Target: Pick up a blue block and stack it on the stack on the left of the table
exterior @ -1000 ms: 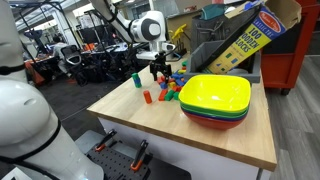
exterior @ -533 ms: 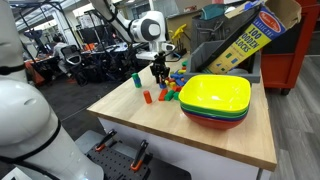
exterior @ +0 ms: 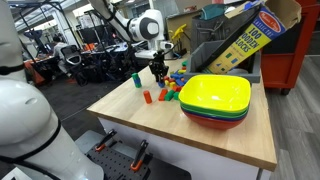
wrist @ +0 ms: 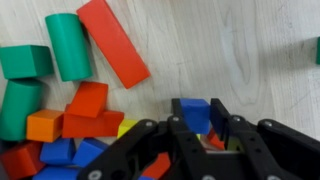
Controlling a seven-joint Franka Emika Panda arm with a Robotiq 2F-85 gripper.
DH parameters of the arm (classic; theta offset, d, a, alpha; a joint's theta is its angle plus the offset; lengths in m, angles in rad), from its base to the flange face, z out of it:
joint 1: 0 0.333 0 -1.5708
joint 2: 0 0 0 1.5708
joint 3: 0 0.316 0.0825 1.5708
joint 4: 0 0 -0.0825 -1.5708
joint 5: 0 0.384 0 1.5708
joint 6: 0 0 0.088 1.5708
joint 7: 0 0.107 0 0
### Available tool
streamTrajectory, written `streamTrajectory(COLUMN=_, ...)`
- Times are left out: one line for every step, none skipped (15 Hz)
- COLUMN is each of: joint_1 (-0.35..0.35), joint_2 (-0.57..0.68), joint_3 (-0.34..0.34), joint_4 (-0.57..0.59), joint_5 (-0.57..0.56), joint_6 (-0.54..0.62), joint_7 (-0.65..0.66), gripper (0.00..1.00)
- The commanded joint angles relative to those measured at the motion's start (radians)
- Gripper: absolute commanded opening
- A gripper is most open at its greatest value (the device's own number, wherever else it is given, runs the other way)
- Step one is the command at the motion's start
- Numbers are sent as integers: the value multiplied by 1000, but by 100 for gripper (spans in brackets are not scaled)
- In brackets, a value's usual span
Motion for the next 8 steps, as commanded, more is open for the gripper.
streamTrajectory(joint_1=9, joint_2=-56, joint_3=1, joint_4=-22, joint_5=17, joint_6=-8, joint_7=-9, gripper=8)
streamTrajectory(joint_1=13, joint_2=-68, joint_3=1, joint_4=-27, joint_5=16, joint_6=-11, joint_7=-6, gripper=8)
streamTrajectory(joint_1=17, joint_2=-87, joint_3=2, joint_4=-34, joint_5=16, joint_6=-15, joint_7=-2, gripper=8)
streamTrajectory(joint_1=20, joint_2=-104, joint_3=3, joint_4=-40, joint_5=15, joint_6=-19, joint_7=1, gripper=8)
streamTrajectory(joint_1=25, joint_2=-126, joint_3=4, joint_4=-48, joint_5=12, joint_6=-26, joint_7=9, gripper=8)
streamTrajectory(joint_1=30, joint_2=-145, joint_3=4, joint_4=-53, joint_5=9, joint_6=-34, joint_7=14, gripper=8)
streamTrajectory(joint_1=36, joint_2=-165, joint_3=4, joint_4=-58, joint_5=0, joint_6=-45, joint_7=31, gripper=8)
streamTrajectory(joint_1=40, joint_2=-181, joint_3=5, joint_4=-61, joint_5=-1, joint_6=-56, joint_7=41, gripper=8)
